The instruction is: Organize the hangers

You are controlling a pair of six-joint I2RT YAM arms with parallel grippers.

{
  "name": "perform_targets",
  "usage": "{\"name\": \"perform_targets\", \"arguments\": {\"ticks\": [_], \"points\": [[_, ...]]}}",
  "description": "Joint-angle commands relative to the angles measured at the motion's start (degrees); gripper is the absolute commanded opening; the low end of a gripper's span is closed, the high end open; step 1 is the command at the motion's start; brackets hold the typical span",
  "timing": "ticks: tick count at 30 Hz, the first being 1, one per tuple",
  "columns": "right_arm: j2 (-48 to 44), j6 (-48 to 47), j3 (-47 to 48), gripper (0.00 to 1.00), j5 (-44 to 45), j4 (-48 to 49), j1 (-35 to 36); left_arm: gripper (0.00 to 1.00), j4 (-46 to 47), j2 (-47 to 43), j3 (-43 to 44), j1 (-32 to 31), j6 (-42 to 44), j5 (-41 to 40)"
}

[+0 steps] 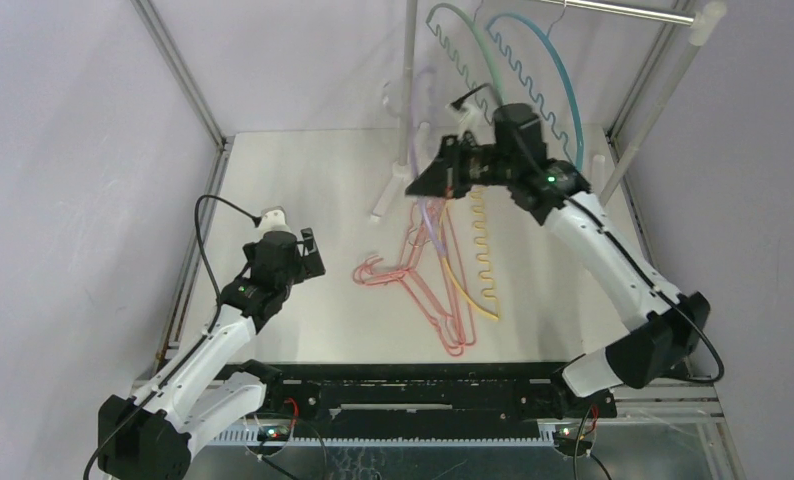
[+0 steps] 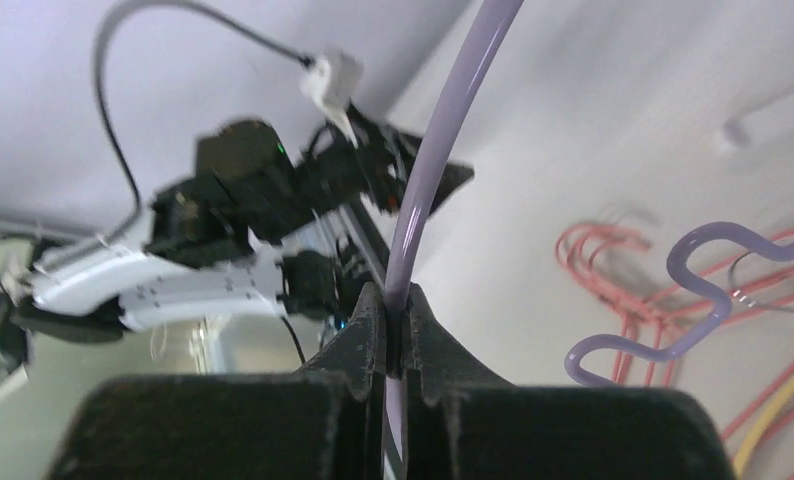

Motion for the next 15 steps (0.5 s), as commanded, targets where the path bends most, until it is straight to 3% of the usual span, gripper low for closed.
{"name": "perform_targets", "arguments": {"ticks": [1, 10, 15], "points": [[-5.5, 7.6, 1.8, 0.00, -4.7, 13.5, -4.4, 1.00, 2.4, -0.1, 3.3, -0.2, -0.2, 0.0], [0.4, 18.3, 5.7, 0.00, -9.2, 28.5, -9.0, 1.00, 2.5, 2.5, 5.7, -0.3, 1.7, 0.5], [4.4, 20.1, 10.7, 0.00, -9.0, 31.7, -10.2, 0.99, 2.2, 3.1, 6.0, -0.3, 3.0, 0.3]]}}
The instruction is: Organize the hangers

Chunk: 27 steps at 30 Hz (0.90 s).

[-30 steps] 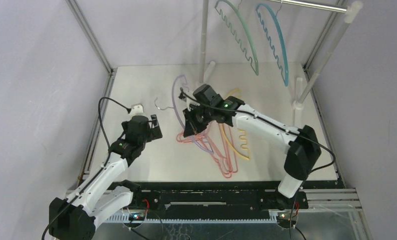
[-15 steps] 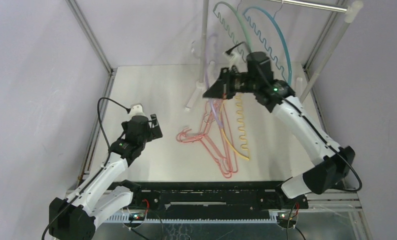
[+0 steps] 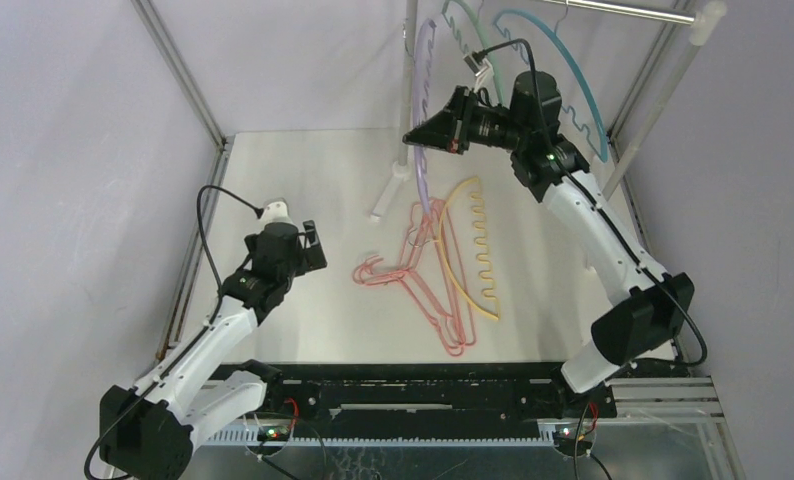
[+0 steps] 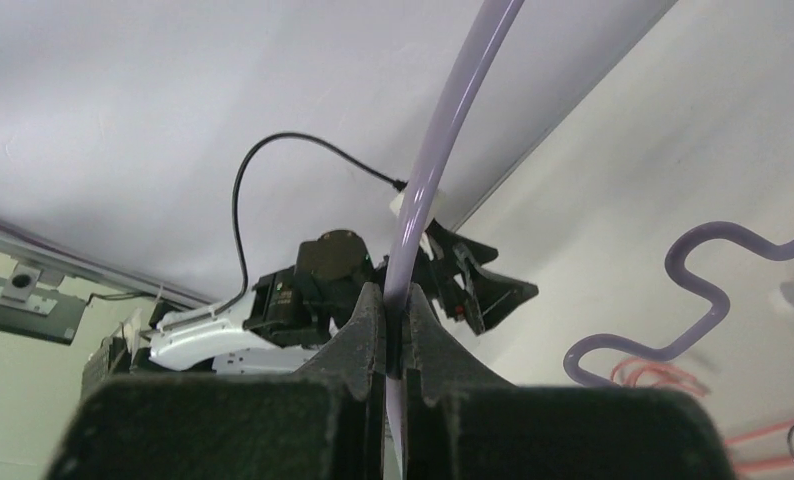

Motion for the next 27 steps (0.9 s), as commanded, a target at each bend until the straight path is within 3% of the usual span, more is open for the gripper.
{"name": "perform_targets", "arguments": {"ticks": [1, 11, 27], "points": [[1.6, 3.1, 6.2, 0.00, -0.8, 9.9, -1.6, 1.00, 1.7, 0.1, 2.5, -0.2, 2.0, 0.0], [9.4, 9.1, 12.6, 0.00, 1.3, 19.0, -7.0, 1.00, 2.2, 1.2, 1.7, -0.3, 1.6, 0.2], [16.8, 19.6, 16.7, 0.00, 6.0, 27.3, -7.6, 0.99, 2.7, 2.7, 1.5, -0.2, 2.4, -0.3]]}}
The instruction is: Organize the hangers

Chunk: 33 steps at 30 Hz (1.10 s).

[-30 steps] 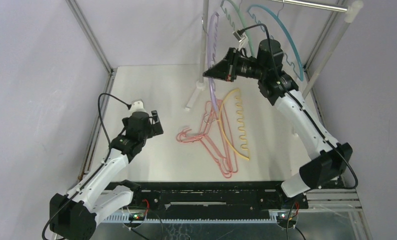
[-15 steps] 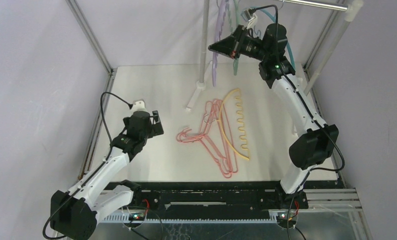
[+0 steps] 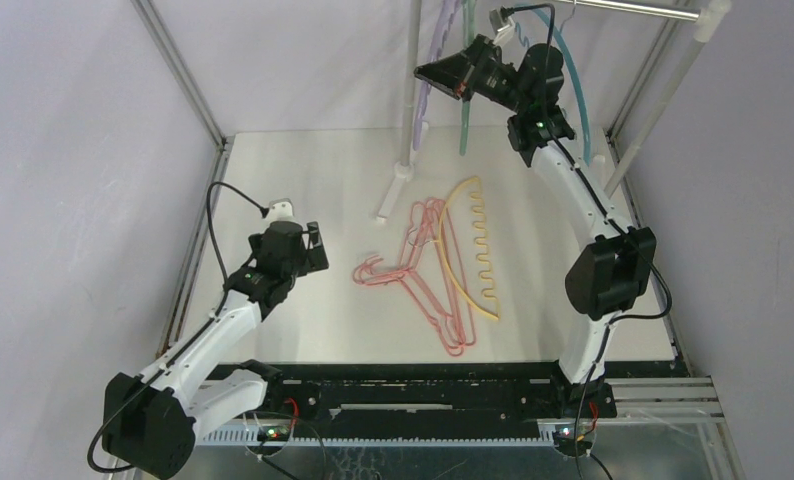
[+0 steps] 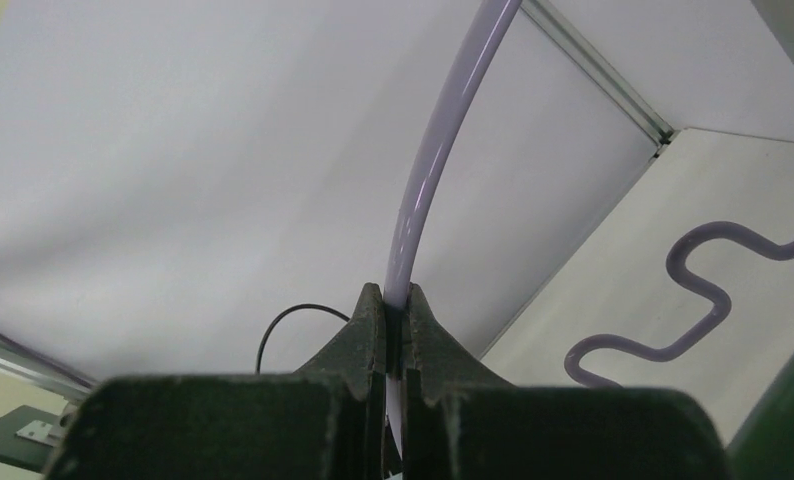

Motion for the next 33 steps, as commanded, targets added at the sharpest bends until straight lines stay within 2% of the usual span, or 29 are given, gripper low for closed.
{"name": "perform_targets", "arguments": {"ticks": [1, 7, 14, 20, 23, 25, 26, 27, 28, 30, 33], "points": [[-1.4, 0.8, 2.1, 0.00, 2.0, 5.6, -0.2, 0.99, 2.1, -0.4, 1.3, -0.2, 1.2, -0.3], [-1.6, 3.1, 1.8, 0.00, 3.2, 6.5, -0.9, 0.99, 2.3, 0.4, 1.6, -0.2, 1.1, 0.0], [-3.8, 8.5, -1.3, 0.00, 8.3, 0.5, -0.8, 0.99, 2.4, 1.2, 2.4, -0.3, 1.2, -0.2], [-5.7, 9.2, -4.6, 0.01, 10.3, -5.6, -0.7, 1.00, 2.7, 2.0, 2.4, -0.3, 1.0, 0.2], [-6.2, 8.6, -5.2, 0.12, 10.5, -8.4, -0.9, 0.99, 3.0, 2.3, 2.5, -0.3, 0.9, 0.5], [-6.9, 6.8, -4.9, 0.26, 10.9, -10.2, -0.9, 1.00, 3.0, 2.4, 2.6, -0.3, 0.9, 0.6], [-7.2, 5.3, -4.5, 0.44, 11.6, -11.6, -0.8, 1.00, 3.0, 2.4, 2.6, -0.3, 1.0, 0.6], [-7.7, 3.7, -3.8, 0.67, 12.3, -13.6, -0.6, 1.00, 3.0, 2.3, 2.6, -0.3, 1.0, 0.6], [-8.1, 1.7, -3.0, 0.75, 13.1, -15.5, -0.6, 1.00, 3.0, 2.2, 2.6, -0.2, 1.0, 0.6], [-9.5, -1.3, -2.4, 0.83, 14.3, -17.8, -0.5, 0.99, 3.0, 2.0, 2.5, -0.3, 1.0, 0.6], [-12.3, -5.7, -2.3, 0.89, 15.9, -21.3, -0.2, 0.99, 3.0, 2.0, 2.3, -0.2, 0.9, 0.6]]}}
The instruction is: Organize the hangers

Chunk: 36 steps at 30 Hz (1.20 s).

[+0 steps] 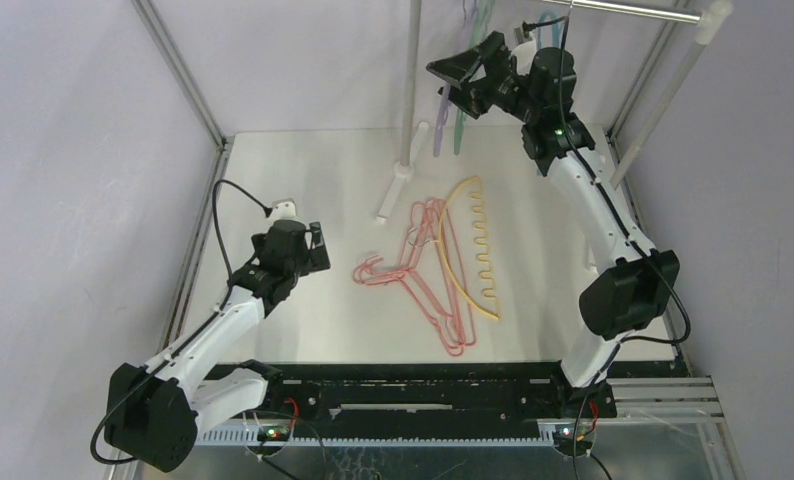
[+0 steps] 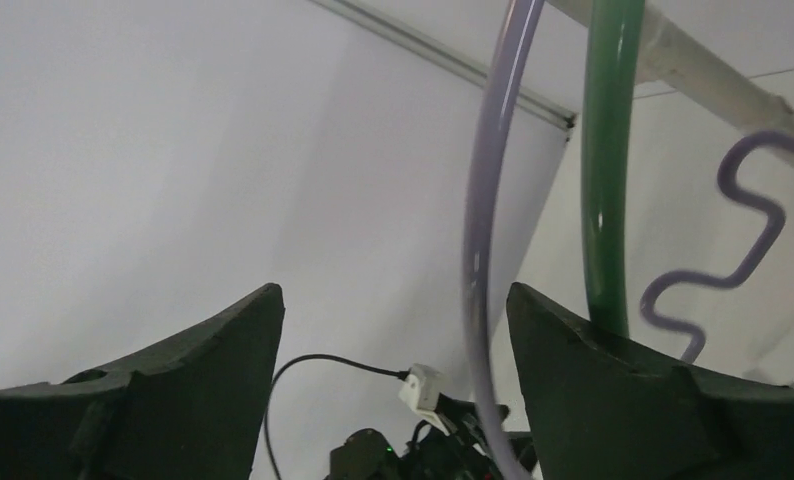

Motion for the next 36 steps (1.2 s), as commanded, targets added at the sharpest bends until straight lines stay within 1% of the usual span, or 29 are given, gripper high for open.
{"name": "perform_targets", "arguments": {"ticks": [1, 4, 7, 10, 14, 17, 19, 20, 24, 28, 32, 35, 36], "points": [[-6.0, -9.4, 2.4, 0.91, 4.1, -7.9, 0.4, 0.99, 2.1, -0.3, 2.3, -0.3, 0.8, 0.6], [-9.5, -14.8, 1.6, 0.97, 7.6, -15.0, 1.7, 0.99, 2.4, -0.3, 2.3, -0.3, 0.6, 0.9], [-12.2, -21.5, 1.6, 0.99, 16.5, -25.6, 3.8, 0.99, 2.6, -0.2, 2.6, -0.2, 0.6, 1.2], [-13.8, -26.1, 0.6, 1.00, 25.3, -34.3, 5.4, 0.99, 2.6, -0.1, 3.3, -0.3, 0.7, 1.8], [-17.6, -32.8, -2.8, 1.00, 35.9, -38.5, 9.0, 1.00, 2.5, -0.7, 3.5, -0.3, 1.1, 2.2], [-21.4, -39.3, -5.7, 1.00, 43.8, -41.0, 13.8, 0.99, 2.3, -1.1, 3.4, -0.2, 1.1, 2.3], [-24.5, -42.5, -9.6, 1.00, 48.2, -42.8, 17.2, 0.99, 2.3, -1.3, 3.3, -0.2, 1.1, 2.4], [-26.3, -43.0, -12.1, 1.00, 48.8, -43.7, 18.5, 0.99, 2.3, -1.2, 3.2, -0.2, 0.9, 2.3], [-33.0, -42.8, -25.0, 1.00, 45.7, -45.4, 23.3, 0.99, 2.8, -1.0, 3.0, -0.3, 0.2, 2.9], [-34.9, -42.0, -34.3, 1.00, 43.4, -45.6, 29.7, 1.00, 3.2, -0.5, 2.9, -0.3, -0.2, 3.6], [-32.9, -42.4, -41.2, 0.91, 39.9, -40.8, 31.3, 0.99, 3.6, 0.1, 2.6, -0.2, -0.5, 3.8], [-29.1, -43.3, -44.4, 0.80, 39.3, -36.2, 31.3, 0.99, 3.8, 0.5, 2.2, -0.3, -1.0, 4.4], [-27.4, -43.5, -45.0, 0.72, 38.9, -34.9, 31.0, 1.00, 3.9, 0.5, 2.1, -0.3, -1.2, 4.5]]}}
